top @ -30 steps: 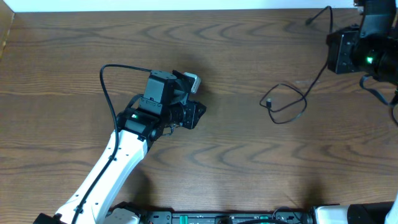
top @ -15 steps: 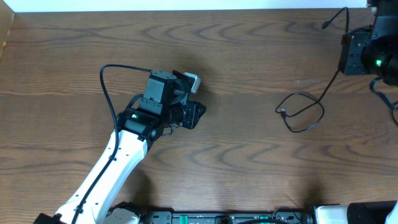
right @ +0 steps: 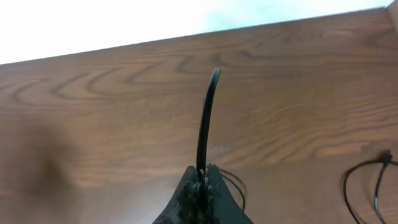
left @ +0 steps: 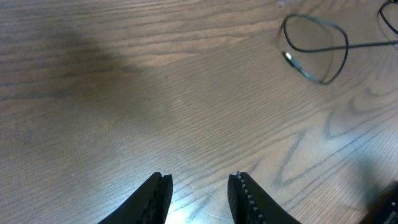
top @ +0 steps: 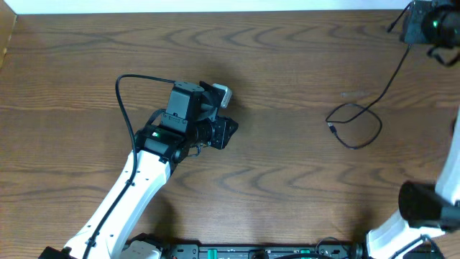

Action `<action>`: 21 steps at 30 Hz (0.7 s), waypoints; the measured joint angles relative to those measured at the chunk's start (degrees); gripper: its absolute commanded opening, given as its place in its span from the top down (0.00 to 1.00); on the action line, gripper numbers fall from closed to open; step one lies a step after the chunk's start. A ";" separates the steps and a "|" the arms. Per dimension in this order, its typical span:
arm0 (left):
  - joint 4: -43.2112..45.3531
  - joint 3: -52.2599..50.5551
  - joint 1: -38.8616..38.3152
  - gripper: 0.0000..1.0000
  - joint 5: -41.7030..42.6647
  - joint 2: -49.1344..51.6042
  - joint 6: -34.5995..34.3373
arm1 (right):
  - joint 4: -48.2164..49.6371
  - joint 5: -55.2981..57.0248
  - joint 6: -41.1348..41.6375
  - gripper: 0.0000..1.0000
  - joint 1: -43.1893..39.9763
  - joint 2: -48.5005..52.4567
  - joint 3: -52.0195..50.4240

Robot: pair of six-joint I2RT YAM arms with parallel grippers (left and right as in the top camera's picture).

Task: Untangle cables
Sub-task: 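Carry the black cable with the right gripper to the table's right edge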

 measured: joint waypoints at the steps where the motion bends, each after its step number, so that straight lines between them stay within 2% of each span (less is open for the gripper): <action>1: 0.00 0.00 0.00 0.65 -0.02 0.00 0.00 | 1.05 0.00 -0.02 0.99 -0.63 1.57 0.00; 12: 0.00 0.00 0.00 0.65 -0.02 0.00 0.00 | 10.21 1.42 -0.85 0.99 -10.12 16.83 0.02; 21: 0.46 0.00 0.00 0.65 -0.02 0.00 0.00 | 12.31 5.03 -1.09 0.99 -25.86 24.57 0.00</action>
